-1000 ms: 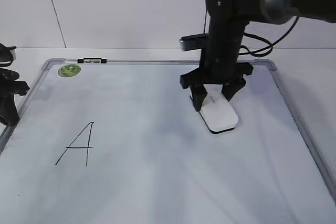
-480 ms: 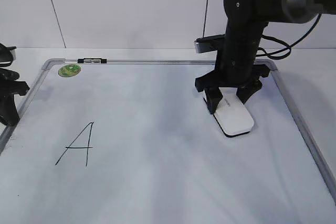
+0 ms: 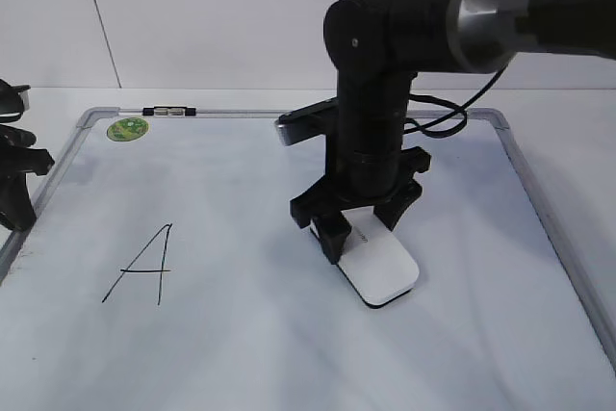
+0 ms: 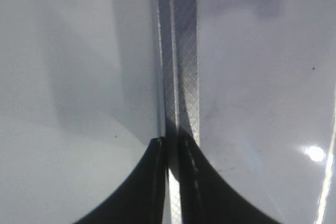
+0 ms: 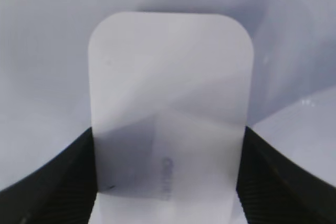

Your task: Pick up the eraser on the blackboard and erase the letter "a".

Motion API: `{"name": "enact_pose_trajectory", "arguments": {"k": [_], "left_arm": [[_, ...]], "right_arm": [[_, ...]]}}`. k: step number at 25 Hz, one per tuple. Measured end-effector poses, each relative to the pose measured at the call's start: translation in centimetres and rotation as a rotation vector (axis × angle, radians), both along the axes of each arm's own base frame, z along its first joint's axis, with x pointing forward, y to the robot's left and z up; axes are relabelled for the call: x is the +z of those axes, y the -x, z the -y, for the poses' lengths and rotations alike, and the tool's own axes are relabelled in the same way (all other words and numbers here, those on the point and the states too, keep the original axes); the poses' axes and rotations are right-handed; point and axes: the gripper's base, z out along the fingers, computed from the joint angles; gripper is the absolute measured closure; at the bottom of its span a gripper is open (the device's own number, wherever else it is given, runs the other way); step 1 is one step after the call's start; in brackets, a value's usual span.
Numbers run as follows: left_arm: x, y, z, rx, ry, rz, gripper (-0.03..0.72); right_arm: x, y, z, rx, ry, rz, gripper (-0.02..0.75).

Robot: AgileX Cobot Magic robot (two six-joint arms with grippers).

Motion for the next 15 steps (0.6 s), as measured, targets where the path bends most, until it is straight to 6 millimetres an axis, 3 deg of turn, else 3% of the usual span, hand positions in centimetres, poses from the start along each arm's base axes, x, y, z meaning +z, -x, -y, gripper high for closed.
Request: {"name": "enact_pose_trajectory", "arguments": {"k": [4,7,15], "left_arm": [[0.0,0.0,0.0,0.000,0.001,0.000,0.650],[0.0,0.0,0.0,0.000,0.001,0.000,0.650],[0.0,0.0,0.0,0.001,0.002,0.000,0.650]], "right_arm": [[0.2,0.5,-0.8,0.020,-0.006,-0.003,0.155],[1.2,-0.2,-0.5,0.028,0.008,0.048,0.155],[8.7,-0.6,2.9,-0.025,-0.001,0.250,0.155]]}}
